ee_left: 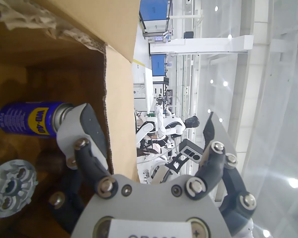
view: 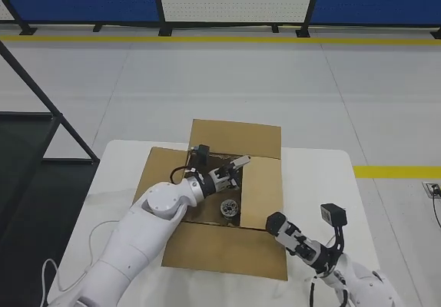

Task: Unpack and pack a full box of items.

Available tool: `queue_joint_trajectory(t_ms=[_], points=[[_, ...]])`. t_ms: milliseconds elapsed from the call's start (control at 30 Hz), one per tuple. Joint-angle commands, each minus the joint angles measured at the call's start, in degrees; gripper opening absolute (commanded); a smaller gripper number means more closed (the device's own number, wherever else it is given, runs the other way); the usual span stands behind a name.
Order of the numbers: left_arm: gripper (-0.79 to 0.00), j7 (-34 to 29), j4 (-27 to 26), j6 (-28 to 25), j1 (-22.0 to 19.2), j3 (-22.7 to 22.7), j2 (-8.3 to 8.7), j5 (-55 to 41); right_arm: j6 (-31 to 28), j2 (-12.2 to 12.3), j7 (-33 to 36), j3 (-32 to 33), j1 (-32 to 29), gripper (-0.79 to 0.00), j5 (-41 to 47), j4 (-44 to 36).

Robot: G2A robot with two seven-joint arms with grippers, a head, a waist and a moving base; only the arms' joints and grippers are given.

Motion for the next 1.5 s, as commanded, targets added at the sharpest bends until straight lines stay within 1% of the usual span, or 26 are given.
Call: queue_joint_trajectory(t_ms=[0,167,333,533,667,767,900,1000,1133,1333,1467], points=[[0.000,-0.16,-0.47,-0.24,0.10,-0.46,-0.03,0.30,-0.12,0.08,0.03,-0.23,0.01,0.000,0.04,0.16],[0.000,-0.27,-3.11,-0.49,0.83,-1.83,0.17,1.66,-0.32,0.31,0.09,-0.55,0.13,0.000,0.16,0.23],[0.000,-0.01,-7.71,0.47,1.79,-3.08,0.30,2.52,-0.77,0.59,0.39,-0.68,0.16,0.000,0.35,-0.44],[0.000,1.19,-13.60,2.91,2.47,-2.98,-0.03,4.90,-5.91,1.17,1.29,0.05,-3.12,0.000,0.26,-4.41],[0.000,1.98,-15.68,4.48,2.07,-2.17,-0.69,5.89,-9.31,1.76,2.90,0.86,-6.17,0.000,0.20,-7.44],[0.000,2.46,-16.40,5.28,1.45,-1.11,-1.43,6.35,-9.91,2.03,2.48,1.44,-7.53,0.000,-1.10,-8.63],[0.000,2.82,-16.23,6.03,0.37,0.61,-2.62,6.67,-8.73,1.78,-2.51,1.20,-7.25,0.000,-4.67,-8.52],[0.000,2.92,-15.26,6.40,-0.53,1.85,-3.56,6.79,-5.73,1.25,-9.23,0.94,-5.68,0.000,-9.23,-7.22],[0.000,2.99,-13.17,6.59,-1.59,3.14,-4.77,6.75,-2.61,0.68,-15.65,-0.25,-4.12,0.000,-15.35,-5.78],[0.000,2.70,-10.14,5.79,-2.56,4.02,-6.21,6.74,-2.25,0.59,-21.79,1.21,-4.87,0.000,-18.68,-5.39],[0.000,2.11,-9.23,4.83,-2.64,3.19,-6.49,6.85,-1.84,0.80,-24.04,3.41,-6.58,0.000,-19.25,-6.14]])
